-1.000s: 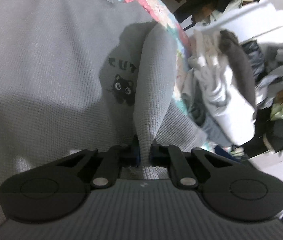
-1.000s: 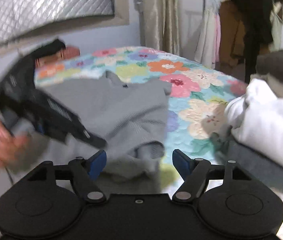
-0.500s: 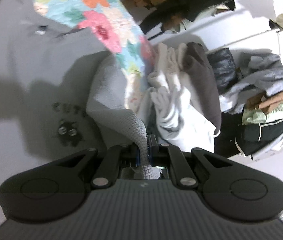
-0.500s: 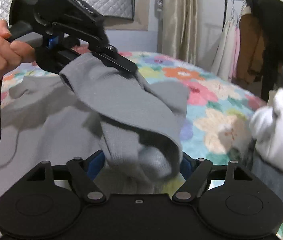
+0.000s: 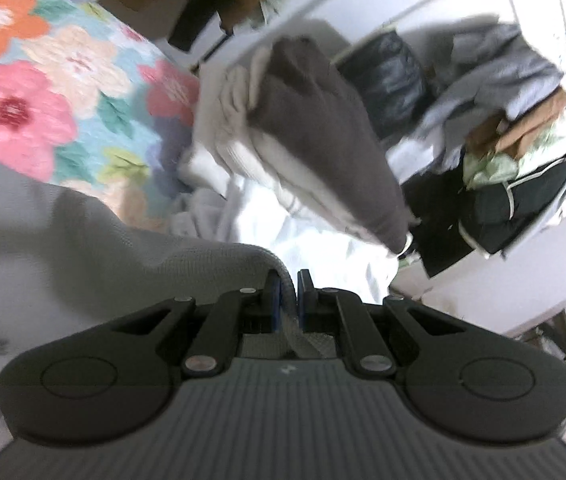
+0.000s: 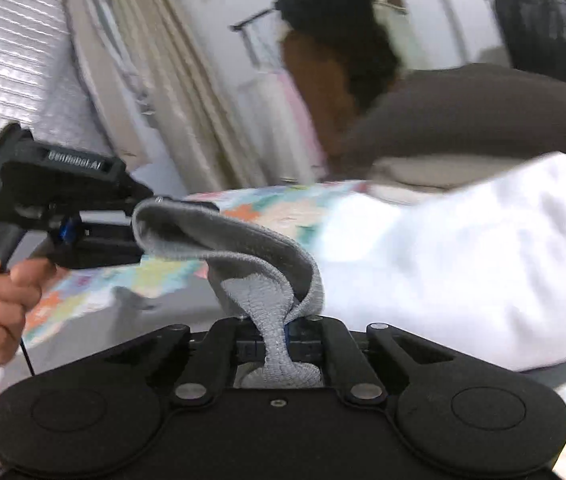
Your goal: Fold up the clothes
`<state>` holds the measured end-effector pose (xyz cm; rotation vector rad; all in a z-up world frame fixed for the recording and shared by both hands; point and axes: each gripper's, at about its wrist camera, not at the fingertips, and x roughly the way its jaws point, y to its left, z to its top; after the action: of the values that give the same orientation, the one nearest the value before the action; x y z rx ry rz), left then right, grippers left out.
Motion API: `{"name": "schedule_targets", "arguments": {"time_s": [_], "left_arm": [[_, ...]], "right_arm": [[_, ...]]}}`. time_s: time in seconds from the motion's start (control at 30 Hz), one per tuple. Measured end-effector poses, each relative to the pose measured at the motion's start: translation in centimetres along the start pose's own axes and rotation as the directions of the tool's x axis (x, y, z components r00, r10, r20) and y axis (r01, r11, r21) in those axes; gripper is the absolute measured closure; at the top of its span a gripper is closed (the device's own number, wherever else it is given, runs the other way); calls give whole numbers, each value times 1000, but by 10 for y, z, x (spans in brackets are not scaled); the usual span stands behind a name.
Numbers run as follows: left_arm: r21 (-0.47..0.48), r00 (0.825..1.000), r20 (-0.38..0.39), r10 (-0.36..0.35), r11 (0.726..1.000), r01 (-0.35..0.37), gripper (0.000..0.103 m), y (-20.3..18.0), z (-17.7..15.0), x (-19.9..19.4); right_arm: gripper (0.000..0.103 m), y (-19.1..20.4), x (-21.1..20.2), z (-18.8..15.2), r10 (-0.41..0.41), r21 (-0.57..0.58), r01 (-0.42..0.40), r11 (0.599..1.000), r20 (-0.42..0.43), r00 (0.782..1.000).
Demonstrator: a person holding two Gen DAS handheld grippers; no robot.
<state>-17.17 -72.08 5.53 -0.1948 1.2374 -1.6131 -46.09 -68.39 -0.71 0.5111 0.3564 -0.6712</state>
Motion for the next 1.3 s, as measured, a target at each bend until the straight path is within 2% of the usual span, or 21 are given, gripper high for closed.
{"name": "schedule_targets", "arguments": {"time_s": [0.1,0.13,0.23,0.3,0.37,0.4,0.43,0.5,0.57,0.63,0.7,0.73,0.77,0.87,0.97,1.03,1.07,1.1,1.17,1.23,1.3], "left_arm": [[28,1000,6,3,1000,-3,94,-5,-6,17],[39,1000,18,-6,999,6,91,-7,-9,17],[59,998,59,-34,998,30,70,-9,-19,1],[80,996,92,-19,997,12,64,-4,-27,-16],[103,995,94,40,993,-50,62,8,-34,-34],[116,991,87,101,987,-110,62,17,-38,-43],[136,984,69,164,976,-172,62,26,-42,-51],[183,950,32,311,933,-311,62,47,-50,-63],[239,890,-1,456,864,-442,62,71,-59,-74],[278,845,-32,533,817,-505,62,93,-69,-87],[262,827,-60,559,808,-527,58,115,-76,-100],[241,824,-74,562,812,-532,52,126,-79,-107],[218,823,-83,563,816,-536,52,136,-82,-113],[169,838,-72,540,835,-523,52,154,-88,-134],[163,844,-76,531,842,-515,51,159,-93,-144],[176,841,-85,534,839,-515,51,161,-95,-145],[188,840,-86,536,837,-514,51,160,-95,-145],[200,839,-87,537,834,-514,51,159,-96,-145],[226,835,-86,543,827,-515,51,159,-96,-145],[225,835,-81,544,826,-517,51,162,-94,-149],[197,849,-72,524,842,-503,50,165,-92,-155]], "right_arm": [[99,-11,0,-12,-48,27,48,998,-15,999],[98,-11,0,-15,-62,32,63,998,-17,998],[98,-12,3,-18,-92,42,93,995,-23,996],[97,-12,4,-19,-94,50,95,994,-21,995],[89,-15,2,-20,-70,72,70,995,-1,998],[81,-18,2,-20,-54,96,53,994,9,999],[77,-23,2,-19,-37,123,35,992,17,999],[77,-19,0,-16,-59,95,55,994,35,998],[77,-13,-2,-12,-89,53,86,995,54,995],[77,-8,-4,-8,-118,11,118,993,75,990],[79,-2,-6,-4,-146,-30,150,988,96,985],[94,1,-7,-1,-160,-50,166,985,108,981],[100,3,-8,1,-173,-70,182,981,119,978],[100,12,-11,7,-211,-128,232,964,155,965],[100,18,-12,12,-252,-189,288,939,197,948],[98,10,10,11,-356,-243,380,893,138,924],[98,5,15,13,-386,-244,402,882,114,916],[97,0,12,15,-379,-207,393,896,104,919],[83,1,4,22,-375,-126,389,913,117,919],[55,10,-7,27,-451,-84,470,879,177,875],[54,19,-18,35,-477,-62,499,864,216,852]]}}
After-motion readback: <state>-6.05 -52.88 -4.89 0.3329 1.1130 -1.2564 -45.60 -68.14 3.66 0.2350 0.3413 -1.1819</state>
